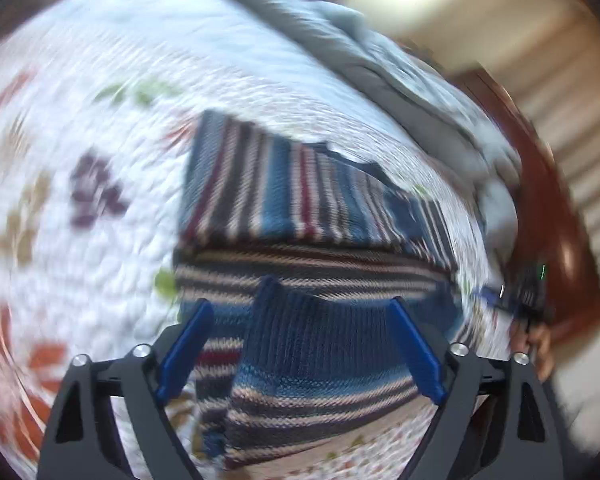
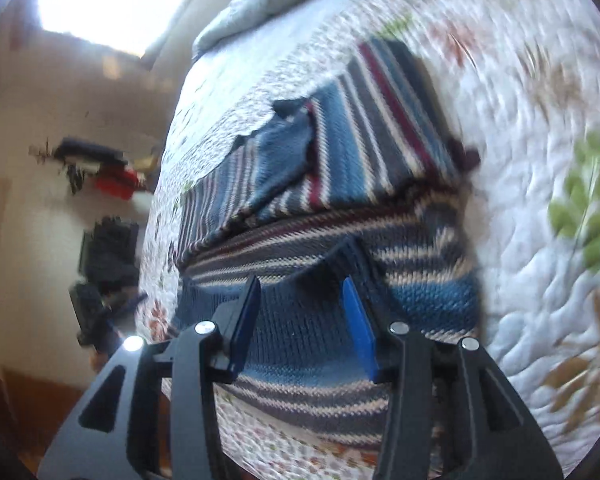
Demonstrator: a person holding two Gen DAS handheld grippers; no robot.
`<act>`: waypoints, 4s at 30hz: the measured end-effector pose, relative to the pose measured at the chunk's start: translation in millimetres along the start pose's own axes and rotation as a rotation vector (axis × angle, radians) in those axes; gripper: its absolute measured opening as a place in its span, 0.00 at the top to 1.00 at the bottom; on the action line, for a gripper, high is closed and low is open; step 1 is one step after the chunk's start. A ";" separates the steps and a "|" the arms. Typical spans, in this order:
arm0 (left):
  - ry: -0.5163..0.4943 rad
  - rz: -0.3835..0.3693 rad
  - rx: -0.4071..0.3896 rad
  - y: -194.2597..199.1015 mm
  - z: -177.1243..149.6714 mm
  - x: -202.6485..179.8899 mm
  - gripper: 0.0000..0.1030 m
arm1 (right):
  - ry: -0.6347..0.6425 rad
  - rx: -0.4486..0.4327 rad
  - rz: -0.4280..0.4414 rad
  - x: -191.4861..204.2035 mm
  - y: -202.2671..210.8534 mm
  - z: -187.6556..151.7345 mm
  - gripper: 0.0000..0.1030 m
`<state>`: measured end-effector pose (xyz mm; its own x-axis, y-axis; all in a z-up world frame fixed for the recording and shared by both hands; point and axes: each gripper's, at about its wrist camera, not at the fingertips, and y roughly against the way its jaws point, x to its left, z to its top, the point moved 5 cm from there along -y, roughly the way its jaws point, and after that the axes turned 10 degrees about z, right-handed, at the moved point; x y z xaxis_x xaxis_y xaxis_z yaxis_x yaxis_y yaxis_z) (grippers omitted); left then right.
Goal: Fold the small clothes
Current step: 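Lift the hem with both grippers and fold it toward the collar, then lay the held hem over the collar and open both grippers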
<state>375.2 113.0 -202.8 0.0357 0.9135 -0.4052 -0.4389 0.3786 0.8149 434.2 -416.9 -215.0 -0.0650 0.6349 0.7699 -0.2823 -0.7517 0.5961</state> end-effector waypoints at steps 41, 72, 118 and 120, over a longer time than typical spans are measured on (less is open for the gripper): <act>-0.119 -0.244 0.213 -85.7 -25.2 15.5 0.90 | 0.143 0.194 0.085 -40.3 -54.0 -2.9 0.89; -0.161 -0.290 -0.037 -42.7 90.4 -22.2 0.91 | 0.283 -0.039 -0.023 29.1 -17.3 91.5 0.91; -0.016 -0.018 0.133 -206.0 206.2 43.2 0.91 | 0.123 -0.095 -0.302 -58.0 -128.0 223.3 0.92; -0.012 -0.001 0.144 -211.3 201.9 46.6 0.91 | 0.107 -0.091 -0.313 -64.6 -132.7 222.4 0.92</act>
<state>650.9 105.6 -310.2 0.0472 0.9145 -0.4018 -0.3055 0.3962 0.8658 688.7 -397.9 -293.1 -0.0606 0.8510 0.5216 -0.3883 -0.5015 0.7732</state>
